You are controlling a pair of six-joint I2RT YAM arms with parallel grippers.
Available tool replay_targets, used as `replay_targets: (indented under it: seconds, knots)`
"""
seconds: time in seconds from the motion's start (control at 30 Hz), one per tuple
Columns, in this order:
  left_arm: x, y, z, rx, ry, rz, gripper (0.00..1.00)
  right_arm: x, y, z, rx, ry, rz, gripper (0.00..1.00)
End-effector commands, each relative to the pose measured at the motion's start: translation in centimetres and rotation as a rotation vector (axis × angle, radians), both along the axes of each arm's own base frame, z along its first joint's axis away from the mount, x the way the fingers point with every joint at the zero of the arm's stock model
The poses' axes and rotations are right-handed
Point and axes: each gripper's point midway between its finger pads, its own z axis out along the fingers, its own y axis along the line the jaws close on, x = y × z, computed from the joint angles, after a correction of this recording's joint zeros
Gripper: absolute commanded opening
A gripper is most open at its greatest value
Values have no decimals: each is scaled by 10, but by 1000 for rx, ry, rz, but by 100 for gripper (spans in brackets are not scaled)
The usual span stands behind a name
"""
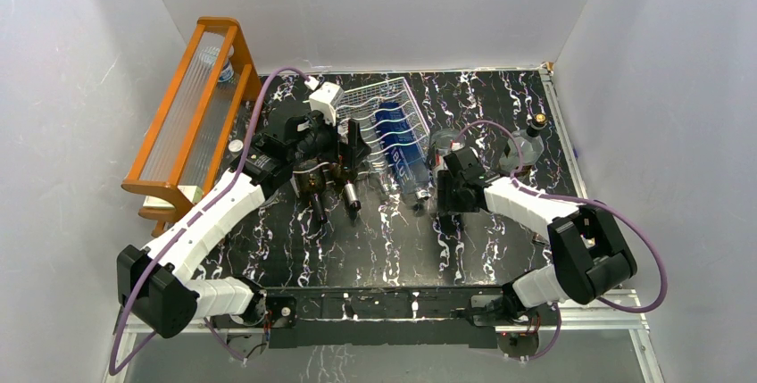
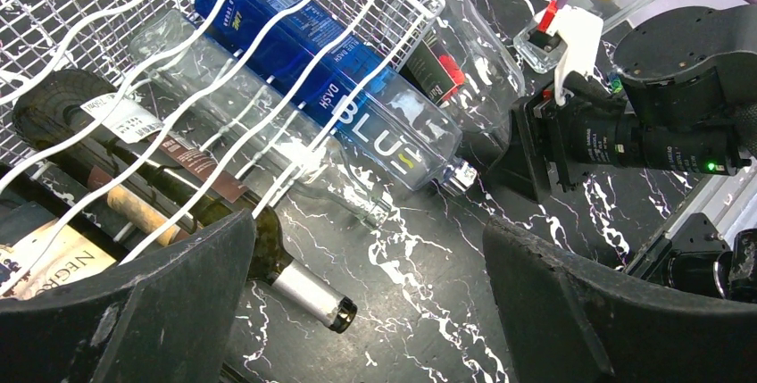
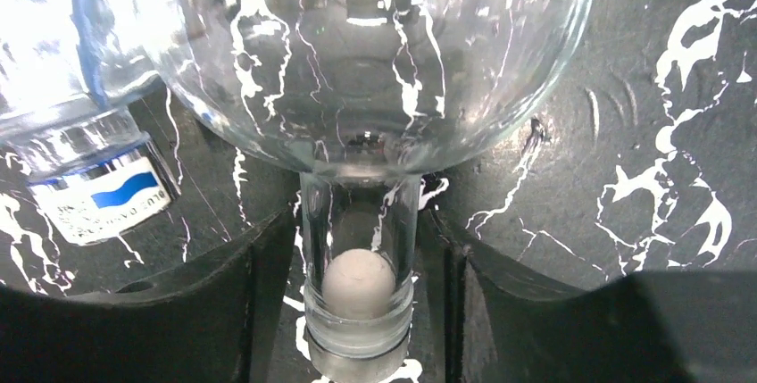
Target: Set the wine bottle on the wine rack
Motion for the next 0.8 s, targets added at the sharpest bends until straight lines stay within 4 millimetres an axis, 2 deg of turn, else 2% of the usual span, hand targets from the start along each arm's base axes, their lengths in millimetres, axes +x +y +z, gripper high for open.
replay_targets:
  seconds: [0.0,0.33,0.53,0.63,0.77]
  knots:
    - [5,2,10,4,-22,11,98,22,7,9,20,-92,-13,66]
    - [7,2,12,10,-27,12,98,46,10,0,-13,-123,-54,64]
    - [6,5,12,18,-30,18,98,48,9,-6,-21,-124,-67,60]
    - [6,5,12,19,-31,19,98,46,7,-9,-30,-122,-63,48]
    - [6,5,12,19,-32,18,98,46,5,-8,-32,-143,-52,23]
